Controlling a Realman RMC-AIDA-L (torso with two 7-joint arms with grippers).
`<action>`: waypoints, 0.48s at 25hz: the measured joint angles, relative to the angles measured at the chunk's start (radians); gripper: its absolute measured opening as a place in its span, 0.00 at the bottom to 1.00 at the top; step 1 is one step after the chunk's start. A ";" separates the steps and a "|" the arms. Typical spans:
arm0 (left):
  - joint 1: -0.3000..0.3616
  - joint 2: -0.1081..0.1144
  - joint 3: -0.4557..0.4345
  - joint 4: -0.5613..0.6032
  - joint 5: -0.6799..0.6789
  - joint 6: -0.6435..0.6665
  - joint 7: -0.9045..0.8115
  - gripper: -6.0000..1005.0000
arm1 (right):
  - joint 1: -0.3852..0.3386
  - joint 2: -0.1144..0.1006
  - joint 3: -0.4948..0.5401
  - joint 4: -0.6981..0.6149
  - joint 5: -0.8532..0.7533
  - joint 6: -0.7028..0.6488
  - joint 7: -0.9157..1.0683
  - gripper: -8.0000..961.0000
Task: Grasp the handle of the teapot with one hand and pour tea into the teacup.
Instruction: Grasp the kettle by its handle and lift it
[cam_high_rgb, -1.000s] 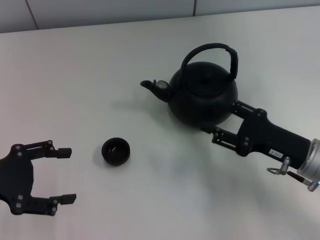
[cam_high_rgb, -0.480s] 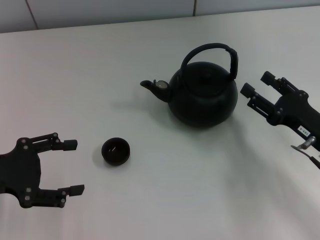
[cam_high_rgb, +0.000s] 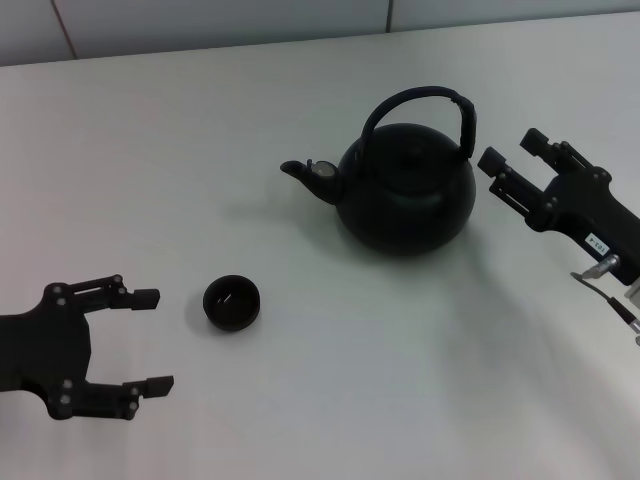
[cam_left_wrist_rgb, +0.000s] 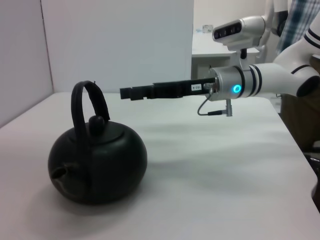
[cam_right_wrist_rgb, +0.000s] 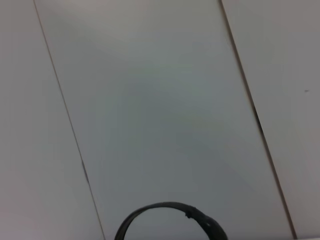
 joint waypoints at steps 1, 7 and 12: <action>0.000 -0.002 -0.001 0.002 0.008 0.000 0.000 0.87 | 0.005 0.000 0.000 0.000 0.000 0.002 0.000 0.77; -0.001 -0.007 -0.005 0.007 0.024 -0.003 0.000 0.87 | 0.039 -0.001 0.001 0.002 0.000 0.028 -0.002 0.77; -0.002 -0.008 -0.008 0.009 0.025 -0.003 0.000 0.87 | 0.080 0.000 0.017 0.027 0.000 0.104 -0.002 0.77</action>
